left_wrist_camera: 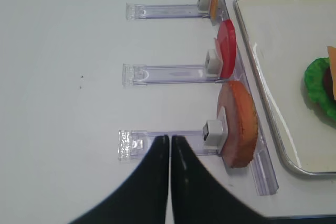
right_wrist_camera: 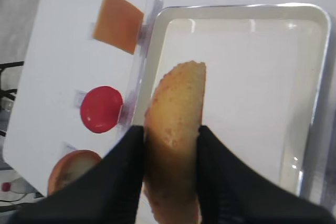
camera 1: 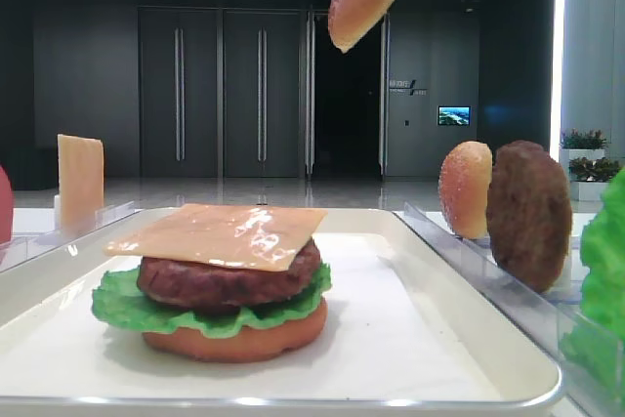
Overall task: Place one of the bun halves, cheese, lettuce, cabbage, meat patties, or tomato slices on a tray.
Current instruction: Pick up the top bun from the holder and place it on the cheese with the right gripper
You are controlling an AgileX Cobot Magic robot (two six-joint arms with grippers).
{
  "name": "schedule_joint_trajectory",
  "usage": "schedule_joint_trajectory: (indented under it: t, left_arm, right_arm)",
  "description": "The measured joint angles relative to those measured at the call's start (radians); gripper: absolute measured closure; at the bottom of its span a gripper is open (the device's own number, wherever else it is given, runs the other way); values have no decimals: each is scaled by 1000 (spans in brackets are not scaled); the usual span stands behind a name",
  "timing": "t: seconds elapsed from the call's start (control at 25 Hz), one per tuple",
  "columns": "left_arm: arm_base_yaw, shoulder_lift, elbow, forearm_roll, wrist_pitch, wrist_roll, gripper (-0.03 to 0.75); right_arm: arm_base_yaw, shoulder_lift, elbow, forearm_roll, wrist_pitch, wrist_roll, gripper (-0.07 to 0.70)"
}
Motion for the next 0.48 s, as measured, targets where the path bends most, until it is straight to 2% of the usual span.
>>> schedule_joint_trajectory:
  t: [0.16,0.36,0.48]
  left_arm:
    - [0,0,0,0,0,0,715]
    - [0,0,0,0,0,0,715]
    - [0,0,0,0,0,0,715]
  right_arm:
    - [0,-36,117,178,-46,-134,389]
    - [6,-40,239,434,-73,-345,391]
    - [26,-40,295,526,-105,-420,391]
